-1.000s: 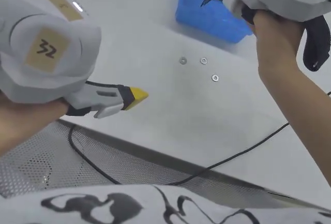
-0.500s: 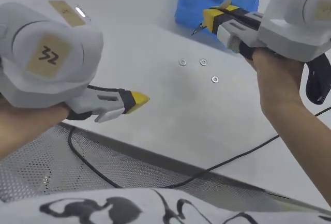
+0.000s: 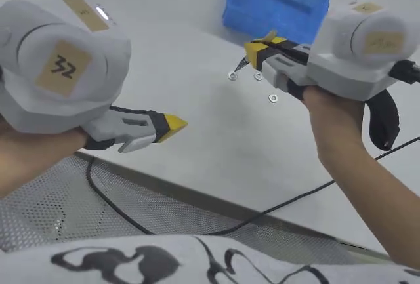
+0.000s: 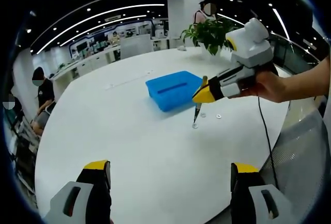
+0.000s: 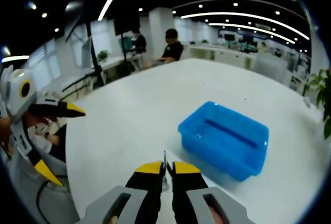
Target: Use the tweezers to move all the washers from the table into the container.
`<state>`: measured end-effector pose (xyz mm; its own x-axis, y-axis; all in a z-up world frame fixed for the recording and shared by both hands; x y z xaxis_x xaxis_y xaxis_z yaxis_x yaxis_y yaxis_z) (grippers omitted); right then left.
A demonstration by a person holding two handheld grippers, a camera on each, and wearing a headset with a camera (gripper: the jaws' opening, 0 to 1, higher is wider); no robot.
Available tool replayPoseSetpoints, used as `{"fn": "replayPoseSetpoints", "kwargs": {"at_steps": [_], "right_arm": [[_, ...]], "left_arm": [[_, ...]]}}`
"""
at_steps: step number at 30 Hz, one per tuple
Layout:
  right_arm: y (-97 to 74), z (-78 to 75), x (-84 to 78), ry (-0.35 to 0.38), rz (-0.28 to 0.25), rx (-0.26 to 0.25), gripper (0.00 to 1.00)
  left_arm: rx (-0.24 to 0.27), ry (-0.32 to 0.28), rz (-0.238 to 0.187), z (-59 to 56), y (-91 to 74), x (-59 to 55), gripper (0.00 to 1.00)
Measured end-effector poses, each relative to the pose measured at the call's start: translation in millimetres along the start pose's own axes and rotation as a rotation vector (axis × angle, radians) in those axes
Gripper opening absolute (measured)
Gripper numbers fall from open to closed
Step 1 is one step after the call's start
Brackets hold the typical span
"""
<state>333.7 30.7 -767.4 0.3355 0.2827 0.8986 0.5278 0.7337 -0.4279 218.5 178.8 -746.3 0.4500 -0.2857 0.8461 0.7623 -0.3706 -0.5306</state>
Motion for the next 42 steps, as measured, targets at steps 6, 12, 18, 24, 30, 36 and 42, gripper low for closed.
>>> {"fn": "replayPoseSetpoints", "kwargs": {"at_steps": [6, 12, 18, 24, 30, 36, 42], "right_arm": [[1.0, 2.5, -1.8, -0.01, 0.014, 0.008, 0.02], [-3.0, 3.0, -1.2, -0.003, 0.017, 0.005, 0.02], [-4.0, 5.1, -5.9, -0.009, 0.017, 0.008, 0.02], [-1.6, 9.5, -6.1, -0.075, 0.006, 0.017, 0.01], [-0.4, 11.0, -3.9, -0.101, -0.008, 0.01, 0.0], [-0.8, 14.3, -0.7, -0.138, 0.015, 0.016, 0.0], [-6.0, 12.3, 6.6, -0.068, 0.007, -0.004, 0.0]], "left_arm": [[-0.001, 0.001, 0.002, -0.4, 0.6, -0.4, 0.99], [0.001, 0.002, 0.003, -0.2, 0.1, -0.6, 0.99], [0.0, 0.007, 0.004, -1.2, -0.1, -0.6, 0.99], [-0.001, 0.009, 0.008, -1.6, 0.1, -1.3, 0.99], [-0.007, 0.013, 0.007, -3.6, 1.5, -0.4, 0.99], [-0.007, 0.016, 0.006, -3.4, 1.1, 0.4, 0.99], [0.0, 0.02, 0.006, -1.9, -0.6, 0.6, 0.98]]}}
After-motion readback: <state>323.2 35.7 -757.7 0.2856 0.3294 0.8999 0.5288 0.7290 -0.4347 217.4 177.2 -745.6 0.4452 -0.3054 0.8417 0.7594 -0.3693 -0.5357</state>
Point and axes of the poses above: the centre of the closed fingertips' face, and the gripper's own axes: y roughly forward along the fingers, z roughly to its left, x roughly out of its top, the point moved 5 cm from there along -y, roughly backward along the fingers, and after that the axes turned 11 degrees about -z, right-handed, at the moved point
